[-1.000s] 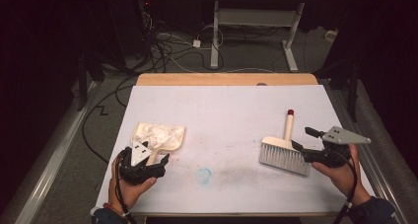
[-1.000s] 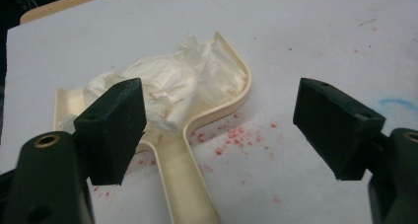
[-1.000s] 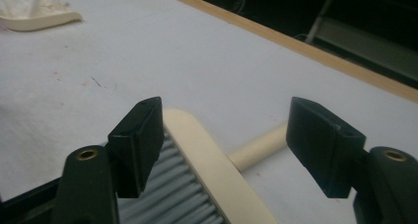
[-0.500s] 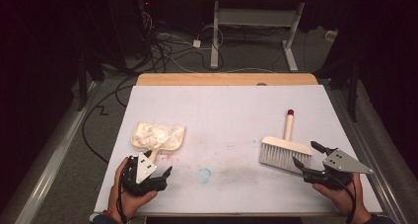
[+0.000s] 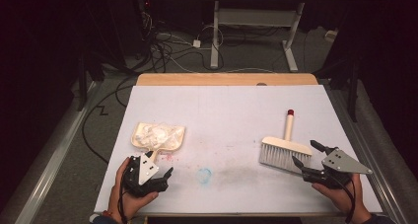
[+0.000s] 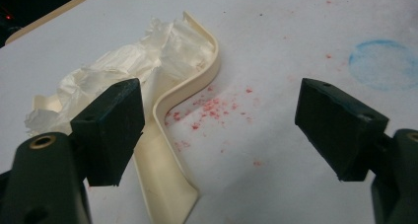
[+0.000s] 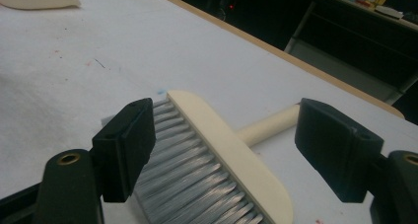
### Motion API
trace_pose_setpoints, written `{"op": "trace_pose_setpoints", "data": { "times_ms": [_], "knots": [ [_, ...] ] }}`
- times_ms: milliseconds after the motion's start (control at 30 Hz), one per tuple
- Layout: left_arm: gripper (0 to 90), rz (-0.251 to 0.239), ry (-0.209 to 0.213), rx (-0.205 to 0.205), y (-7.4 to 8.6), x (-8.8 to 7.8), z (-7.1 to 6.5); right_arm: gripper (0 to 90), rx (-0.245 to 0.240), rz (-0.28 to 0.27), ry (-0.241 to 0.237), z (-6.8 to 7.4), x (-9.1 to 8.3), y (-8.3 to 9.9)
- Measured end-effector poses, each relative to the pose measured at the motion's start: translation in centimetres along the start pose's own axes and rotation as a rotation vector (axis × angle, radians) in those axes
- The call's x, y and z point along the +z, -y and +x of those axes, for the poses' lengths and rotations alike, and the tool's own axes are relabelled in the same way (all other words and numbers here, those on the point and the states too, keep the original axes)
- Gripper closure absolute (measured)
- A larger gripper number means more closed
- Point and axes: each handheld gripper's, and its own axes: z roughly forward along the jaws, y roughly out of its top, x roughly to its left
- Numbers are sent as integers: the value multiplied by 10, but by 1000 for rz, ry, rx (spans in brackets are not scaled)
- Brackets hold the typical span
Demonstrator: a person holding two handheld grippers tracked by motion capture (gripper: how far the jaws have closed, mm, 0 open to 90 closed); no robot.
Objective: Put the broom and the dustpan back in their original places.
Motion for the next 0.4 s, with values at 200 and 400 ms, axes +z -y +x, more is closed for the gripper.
{"op": "trace_pose_setpoints", "data": {
  "times_ms": [200,400],
  "knots": [
    [182,10,3,-3,0,3,1,246,-10,6,-4,1,2,0],
    [182,23,-6,-3,-1,6,0,246,-17,9,-5,1,2,1]
  ]
}}
